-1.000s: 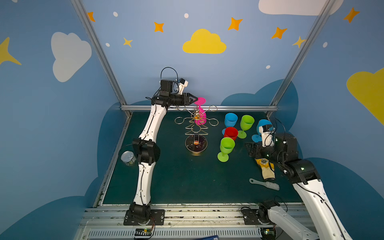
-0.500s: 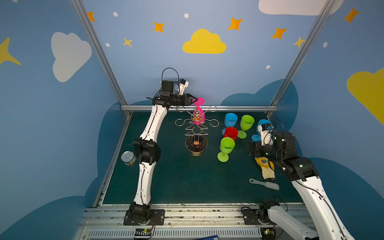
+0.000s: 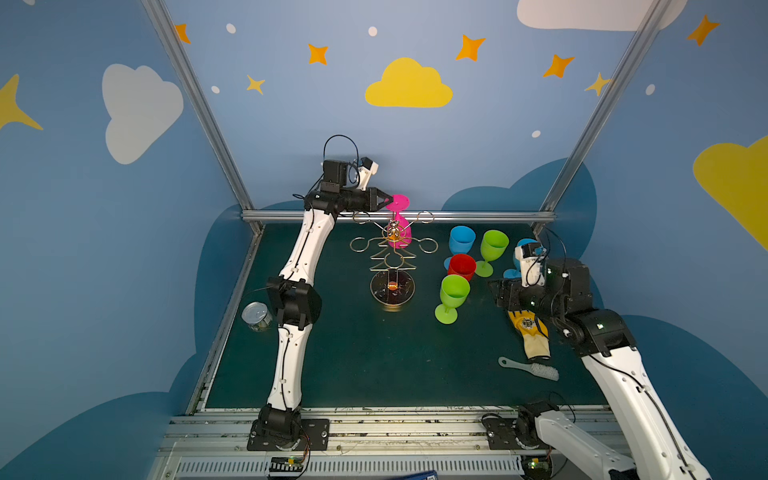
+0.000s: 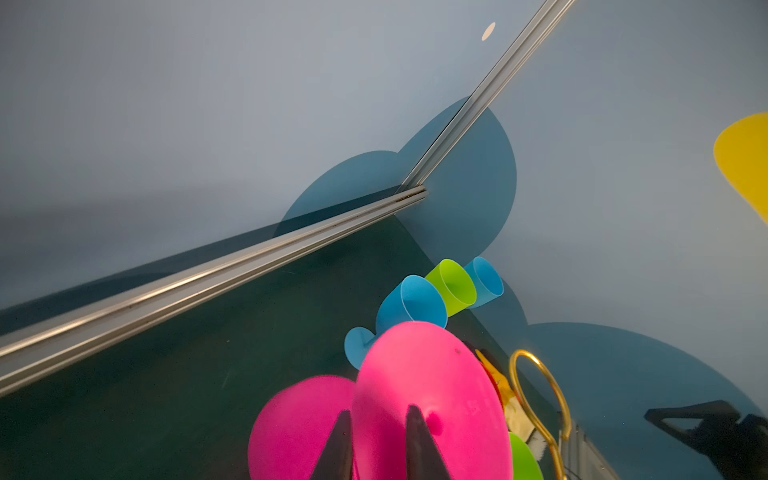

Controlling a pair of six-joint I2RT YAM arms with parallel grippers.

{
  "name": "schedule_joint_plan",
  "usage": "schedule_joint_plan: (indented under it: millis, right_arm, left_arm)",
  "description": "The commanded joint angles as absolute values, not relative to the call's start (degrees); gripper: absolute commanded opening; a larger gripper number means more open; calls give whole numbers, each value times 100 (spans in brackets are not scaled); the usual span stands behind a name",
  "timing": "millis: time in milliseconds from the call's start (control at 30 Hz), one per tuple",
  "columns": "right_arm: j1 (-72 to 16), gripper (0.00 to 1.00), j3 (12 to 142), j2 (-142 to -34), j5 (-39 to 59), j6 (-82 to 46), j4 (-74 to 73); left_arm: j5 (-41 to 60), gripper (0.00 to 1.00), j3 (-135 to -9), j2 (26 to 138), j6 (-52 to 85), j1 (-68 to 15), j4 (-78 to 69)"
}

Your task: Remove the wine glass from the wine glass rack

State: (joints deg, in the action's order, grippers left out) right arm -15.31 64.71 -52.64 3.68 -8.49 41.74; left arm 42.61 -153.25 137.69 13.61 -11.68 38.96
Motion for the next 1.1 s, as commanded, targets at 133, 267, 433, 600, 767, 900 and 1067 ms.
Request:
schedule_joint_plan:
  millis: [133, 267, 433, 600, 767, 900, 1067]
  right_arm:
    - [-1512, 78, 6645, -5260, 376, -782, 4061]
    - [-1508, 78, 6629, -5258, 378, -775, 4034]
    - [-1501, 78, 6648, -5288, 404, -771, 3984]
    - [-1494, 78, 6697, -5359, 473, -781, 3894]
    - [-1494, 78, 6709, -5414, 527, -784, 3841]
    - [-1486, 78, 6715, -5423, 545, -790, 3827]
    - [-1483, 78, 6713, -5414, 554, -784, 3830]
  left_arm:
    - [4540, 9, -15443, 13810, 1588, -1119, 3855]
    - [4673, 3, -15438, 13784, 1828, -1080, 3721]
    - [4859, 3, -15442, 13754, 2146, -1024, 3506]
    - [4900, 3, -15438, 13660, 2303, -985, 3372]
    - [4943, 3, -15443, 13605, 2458, -915, 3296]
    - [4989, 3, -15442, 13571, 2572, -870, 3236]
    - [5028, 57, -15444, 13561, 2366, -844, 3425]
